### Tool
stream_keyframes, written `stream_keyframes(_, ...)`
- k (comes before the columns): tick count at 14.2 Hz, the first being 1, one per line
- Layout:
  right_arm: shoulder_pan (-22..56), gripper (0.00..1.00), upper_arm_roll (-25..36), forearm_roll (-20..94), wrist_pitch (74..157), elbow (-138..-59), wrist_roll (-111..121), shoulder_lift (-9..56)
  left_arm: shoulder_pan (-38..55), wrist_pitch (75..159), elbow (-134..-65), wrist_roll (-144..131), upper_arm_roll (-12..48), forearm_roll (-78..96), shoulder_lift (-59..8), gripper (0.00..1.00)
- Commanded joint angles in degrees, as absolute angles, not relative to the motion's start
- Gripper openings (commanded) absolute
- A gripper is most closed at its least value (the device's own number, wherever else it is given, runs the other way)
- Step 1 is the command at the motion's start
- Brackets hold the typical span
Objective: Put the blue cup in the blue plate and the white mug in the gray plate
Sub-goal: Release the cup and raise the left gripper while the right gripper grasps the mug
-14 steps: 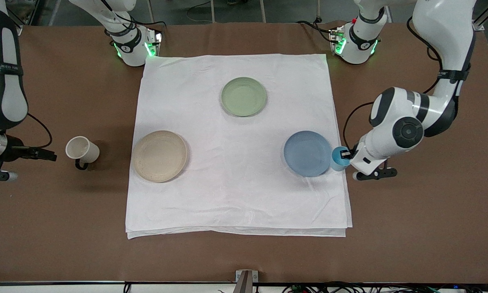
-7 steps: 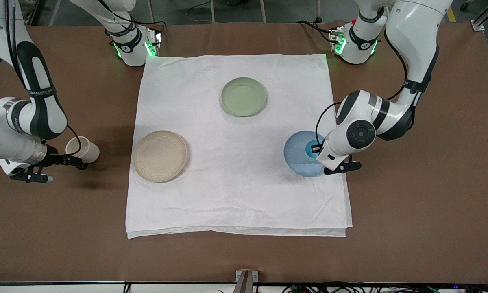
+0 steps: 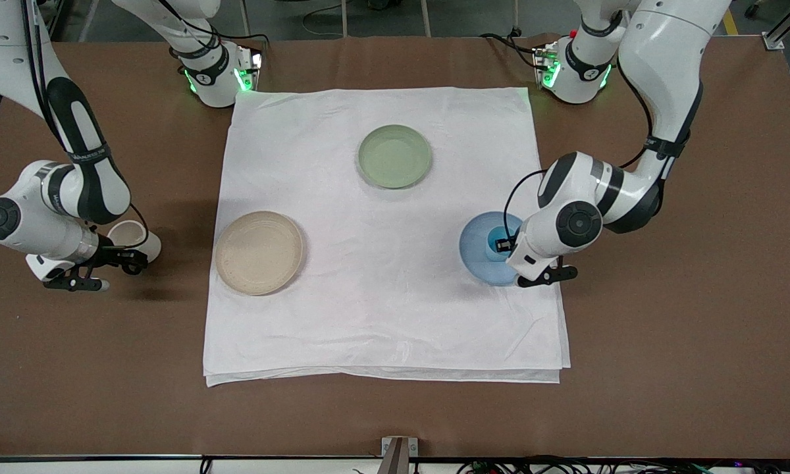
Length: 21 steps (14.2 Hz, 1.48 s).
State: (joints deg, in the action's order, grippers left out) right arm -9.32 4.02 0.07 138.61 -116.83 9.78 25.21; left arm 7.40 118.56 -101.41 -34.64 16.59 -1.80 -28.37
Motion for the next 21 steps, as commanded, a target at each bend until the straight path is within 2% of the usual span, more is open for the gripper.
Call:
stream_keyframes(1,-9.58,0.37,3.87,1.14,138.78,-117.69,11.16,24.96,5.20,108.24,-92.59,-33.75,15.82,-1.76,-24.44,1.00)
stream_keyframes(3,-9.49,0.05,3.87,1.14,138.78,-117.60,11.07,24.96,1.86,100.40,-85.20,-30.78,15.82,-1.76,-22.86,1.00)
stream_keyframes(4,-9.41,0.00,3.87,1.14,138.78,-117.42,10.99,24.96,-0.42,98.20,-82.99,-27.80,15.82,-1.76,-21.29,1.00)
stream_keyframes(7,-8.44,0.00,3.78,1.14,137.82,-115.50,10.81,24.79,-6.22,95.29,-82.35,-17.26,15.73,-1.85,-15.05,1.00)
stream_keyframes(10,-6.34,0.00,3.78,1.14,124.85,-108.13,7.32,24.35,-9.40,90.27,-82.27,-11.08,15.65,-1.85,-9.86,1.00)
stream_keyframes(12,-4.32,0.00,3.26,1.93,120.68,-106.00,2.75,23.56,-9.84,87.65,-82.09,-10.72,15.64,-1.85,-7.92,1.00)
stream_keyframes(15,0.43,0.00,3.16,10.08,119.88,-106.61,-3.16,22.59,-10.54,85.87,-82.88,-10.28,15.82,-3.16,-4.31,1.00)
stream_keyframes(21,6.14,0.00,3.25,22.05,121.64,-110.39,-3.25,22.59,-11.69,86.48,-85.16,-10.20,16.00,-2.20,-3.16,1.00)
